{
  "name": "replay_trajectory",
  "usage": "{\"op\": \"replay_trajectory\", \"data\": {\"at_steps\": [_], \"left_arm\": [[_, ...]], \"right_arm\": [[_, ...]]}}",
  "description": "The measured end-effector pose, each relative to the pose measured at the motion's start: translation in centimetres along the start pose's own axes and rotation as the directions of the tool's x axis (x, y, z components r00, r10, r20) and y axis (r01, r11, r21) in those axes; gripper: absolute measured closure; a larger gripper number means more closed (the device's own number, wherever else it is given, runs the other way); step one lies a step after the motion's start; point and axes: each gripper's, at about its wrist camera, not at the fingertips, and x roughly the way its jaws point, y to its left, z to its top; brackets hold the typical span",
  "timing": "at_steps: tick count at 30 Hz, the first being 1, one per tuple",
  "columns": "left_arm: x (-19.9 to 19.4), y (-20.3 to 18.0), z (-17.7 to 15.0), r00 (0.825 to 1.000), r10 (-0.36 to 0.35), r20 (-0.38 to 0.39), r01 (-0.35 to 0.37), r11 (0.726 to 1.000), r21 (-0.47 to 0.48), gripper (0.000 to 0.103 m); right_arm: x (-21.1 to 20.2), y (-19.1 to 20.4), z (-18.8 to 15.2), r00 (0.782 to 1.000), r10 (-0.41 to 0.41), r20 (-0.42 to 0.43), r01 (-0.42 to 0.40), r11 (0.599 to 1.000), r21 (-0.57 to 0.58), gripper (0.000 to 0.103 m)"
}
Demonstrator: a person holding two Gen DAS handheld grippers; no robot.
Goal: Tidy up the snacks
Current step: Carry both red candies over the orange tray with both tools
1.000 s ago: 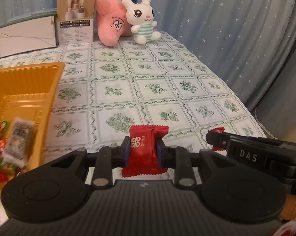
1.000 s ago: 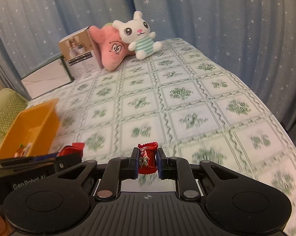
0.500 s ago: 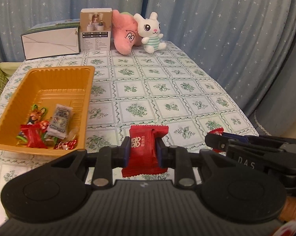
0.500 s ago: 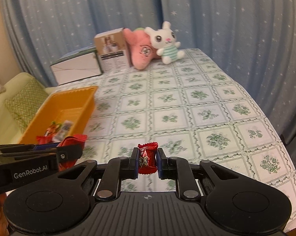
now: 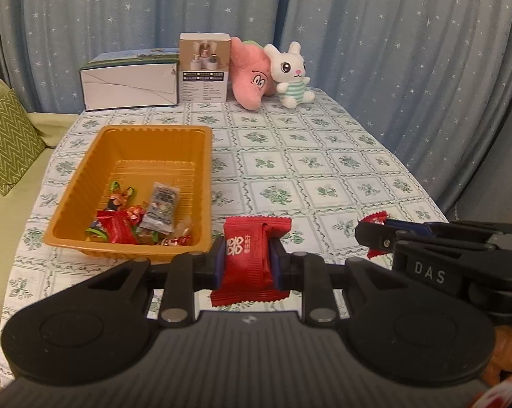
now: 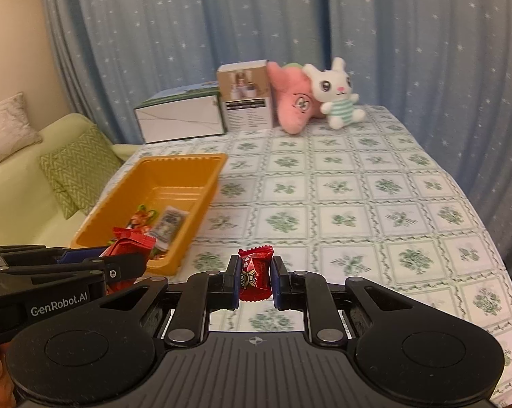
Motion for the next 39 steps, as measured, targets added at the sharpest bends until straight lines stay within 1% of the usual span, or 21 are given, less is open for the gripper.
{"op": "replay_trajectory", "data": {"at_steps": [8, 14, 23, 33, 39], "left_arm": [[-1.6, 2.8, -0.5, 0.999, 0.033, 0.008, -0.033, 0.999, -0.031, 0.079], [-2.0, 5.1, -0.6, 0.998, 0.067, 0.008, -0.067, 0.996, -0.055, 0.079], [-2.0, 7.1, -0.2, 0.995, 0.094, 0.012, -0.093, 0.992, -0.085, 0.079], [-1.1, 9.1, 0.1, 0.993, 0.114, 0.001, -0.114, 0.988, -0.106, 0.079], [-0.4, 10.3, 0.9, 0.992, 0.125, 0.002, -0.124, 0.987, -0.107, 0.079]], "right_arm": [[0.7, 2.4, 0.4, 0.999, 0.035, -0.007, -0.035, 0.999, -0.040, 0.085], [1.6, 4.2, 0.8, 0.998, 0.063, -0.010, -0.063, 0.996, -0.068, 0.085], [3.2, 6.5, 1.3, 0.995, 0.097, -0.024, -0.099, 0.990, -0.103, 0.085], [5.1, 7.0, 1.8, 0.993, 0.108, -0.039, -0.112, 0.988, -0.108, 0.085], [6.4, 7.5, 2.2, 0.991, 0.123, -0.049, -0.128, 0.986, -0.111, 0.085]]}}
